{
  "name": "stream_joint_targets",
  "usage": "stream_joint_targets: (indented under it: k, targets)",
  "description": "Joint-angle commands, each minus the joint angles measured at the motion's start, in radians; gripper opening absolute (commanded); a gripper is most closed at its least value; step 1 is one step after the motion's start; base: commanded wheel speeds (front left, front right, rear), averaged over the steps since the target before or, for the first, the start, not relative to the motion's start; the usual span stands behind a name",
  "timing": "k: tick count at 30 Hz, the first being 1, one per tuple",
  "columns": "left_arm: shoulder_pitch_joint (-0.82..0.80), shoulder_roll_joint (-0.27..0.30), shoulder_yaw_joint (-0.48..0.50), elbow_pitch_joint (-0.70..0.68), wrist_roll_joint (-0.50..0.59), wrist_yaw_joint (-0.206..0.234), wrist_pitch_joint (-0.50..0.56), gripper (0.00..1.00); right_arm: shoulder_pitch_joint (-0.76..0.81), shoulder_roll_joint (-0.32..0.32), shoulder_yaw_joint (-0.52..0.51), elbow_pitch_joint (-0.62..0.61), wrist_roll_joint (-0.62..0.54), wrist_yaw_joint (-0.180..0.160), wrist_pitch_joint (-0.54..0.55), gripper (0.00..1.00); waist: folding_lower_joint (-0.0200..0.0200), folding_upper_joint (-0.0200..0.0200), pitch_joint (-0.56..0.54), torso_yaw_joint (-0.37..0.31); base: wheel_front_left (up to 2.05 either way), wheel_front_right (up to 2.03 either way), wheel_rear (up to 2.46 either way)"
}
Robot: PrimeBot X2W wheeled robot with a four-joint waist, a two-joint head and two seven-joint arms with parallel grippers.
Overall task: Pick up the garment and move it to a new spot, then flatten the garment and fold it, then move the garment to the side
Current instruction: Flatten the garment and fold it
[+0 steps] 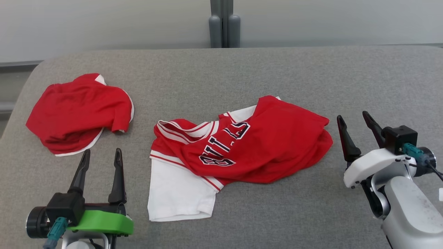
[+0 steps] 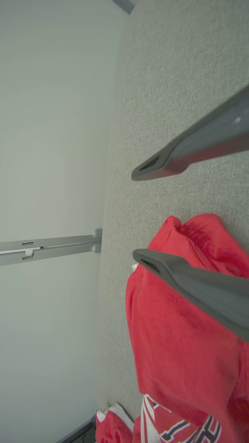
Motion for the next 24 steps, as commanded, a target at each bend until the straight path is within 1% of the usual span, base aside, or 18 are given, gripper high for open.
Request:
stream_joint_targets:
  k: [1,8,17,18,19,20,21,24]
  targets:
    - [-0.017,-0.003,0.001,0.002,0.013,-0.006,-0.001,1.0,-0.026,-0.007,0.005,0.03,0.008,-0.001,0.0,1.0,0.0,0.0,0.03,0.028,0.0,0.0,0.0]
    - [-0.044,-0.017,-0.009,0.014,0.02,-0.014,-0.001,1.0,-0.13,-0.022,0.056,0.215,0.038,-0.001,-0.006,1.0,0.0,0.0,0.073,0.066,0.0,0.0,0.0]
    - [-0.082,-0.023,-0.033,0.032,0.02,-0.022,-0.001,1.0,-0.215,-0.013,0.127,0.388,0.104,-0.001,-0.014,1.0,0.0,0.0,0.109,0.099,0.0,0.0,0.0]
    - [-0.087,-0.023,-0.037,0.035,0.02,-0.023,-0.001,1.0,-0.221,-0.012,0.137,0.405,0.115,-0.001,-0.014,0.95,0.0,0.0,0.111,0.102,0.0,0.0,0.0]
    - [-0.09,-0.024,-0.04,0.038,0.019,-0.023,-0.001,1.0,-0.227,-0.012,0.145,0.416,0.122,-0.001,-0.015,0.45,0.0,0.0,0.112,0.104,0.0,0.0,0.0]
    - [-0.092,-0.024,-0.043,0.04,0.019,-0.023,-0.001,1.0,-0.234,-0.013,0.154,0.427,0.134,-0.001,-0.016,0.26,0.0,0.0,0.114,0.106,0.0,0.0,0.0]
    - [-0.094,-0.025,-0.044,0.042,0.018,-0.022,-0.001,1.0,-0.238,-0.015,0.161,0.434,0.142,-0.001,-0.016,0.0,0.0,0.0,0.115,0.108,0.0,0.0,0.0]
    - [-0.095,-0.026,-0.047,0.046,0.016,-0.023,-0.001,1.0,-0.252,-0.022,0.18,0.45,0.168,-0.001,-0.02,0.0,0.0,0.0,0.114,0.109,0.0,0.0,0.0]
